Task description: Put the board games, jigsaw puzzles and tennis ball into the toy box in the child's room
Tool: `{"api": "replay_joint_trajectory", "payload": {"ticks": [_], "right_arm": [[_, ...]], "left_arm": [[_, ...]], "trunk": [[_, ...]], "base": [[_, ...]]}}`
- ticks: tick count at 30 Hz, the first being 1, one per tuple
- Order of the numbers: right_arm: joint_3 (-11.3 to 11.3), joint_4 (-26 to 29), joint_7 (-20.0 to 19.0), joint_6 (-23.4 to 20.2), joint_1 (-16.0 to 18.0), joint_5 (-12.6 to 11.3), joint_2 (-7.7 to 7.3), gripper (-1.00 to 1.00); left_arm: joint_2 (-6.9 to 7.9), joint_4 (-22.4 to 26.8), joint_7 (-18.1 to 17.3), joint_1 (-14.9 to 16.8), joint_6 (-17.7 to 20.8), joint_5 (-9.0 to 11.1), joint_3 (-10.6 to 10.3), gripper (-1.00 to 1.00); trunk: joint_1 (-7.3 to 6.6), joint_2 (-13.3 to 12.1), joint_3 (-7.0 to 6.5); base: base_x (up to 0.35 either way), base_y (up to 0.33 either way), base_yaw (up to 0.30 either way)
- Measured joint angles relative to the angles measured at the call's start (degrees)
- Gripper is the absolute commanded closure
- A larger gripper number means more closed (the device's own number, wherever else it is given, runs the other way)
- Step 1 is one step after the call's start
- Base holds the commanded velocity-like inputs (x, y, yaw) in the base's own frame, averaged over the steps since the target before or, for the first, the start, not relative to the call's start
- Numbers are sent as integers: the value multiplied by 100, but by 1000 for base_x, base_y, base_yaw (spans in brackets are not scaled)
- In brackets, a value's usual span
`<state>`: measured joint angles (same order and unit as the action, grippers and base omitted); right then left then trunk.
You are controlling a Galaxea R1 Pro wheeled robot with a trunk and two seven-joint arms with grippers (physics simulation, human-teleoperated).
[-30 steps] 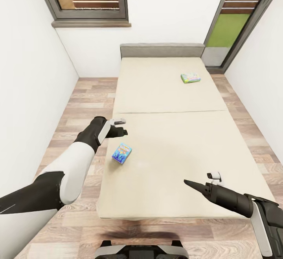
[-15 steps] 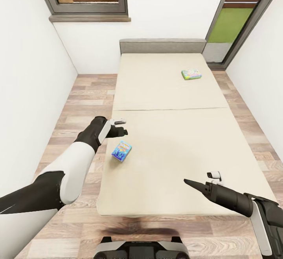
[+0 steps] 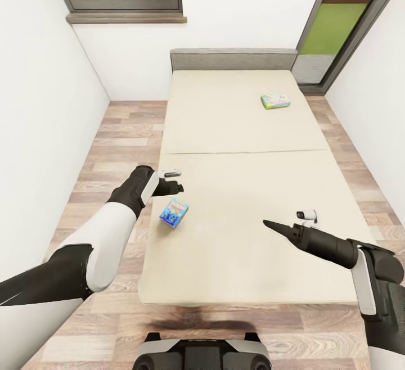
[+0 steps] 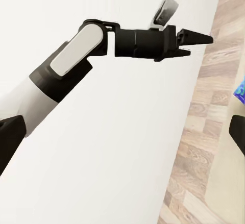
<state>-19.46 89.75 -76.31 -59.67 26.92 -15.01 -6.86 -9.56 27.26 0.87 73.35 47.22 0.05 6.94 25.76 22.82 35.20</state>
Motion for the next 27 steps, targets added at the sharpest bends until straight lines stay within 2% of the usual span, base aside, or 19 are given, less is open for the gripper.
{"api": "replay_joint_trajectory", "payload": {"ticks": [5,10,19,27], "right_arm": [[36,-18,14,0,370,14,28,-100],[48,-84,27,0,601,20,42,-100],[58,-536,65,-1,1059,28,46,-100],[59,-861,450,-6,1252,21,50,-100]], "left_arm": [[4,14,0,13,-9,2,-2,-100],[5,18,0,78,-11,1,-2,-100],[10,20,0,338,14,-9,-7,-100],[17,20,6,463,23,-13,-2,-100]], "trunk": [[0,0,47],[0,0,95],[0,0,180],[0,0,255]], "base": [[0,0,0],[0,0,0],[0,0,0],[0,0,0]]}}
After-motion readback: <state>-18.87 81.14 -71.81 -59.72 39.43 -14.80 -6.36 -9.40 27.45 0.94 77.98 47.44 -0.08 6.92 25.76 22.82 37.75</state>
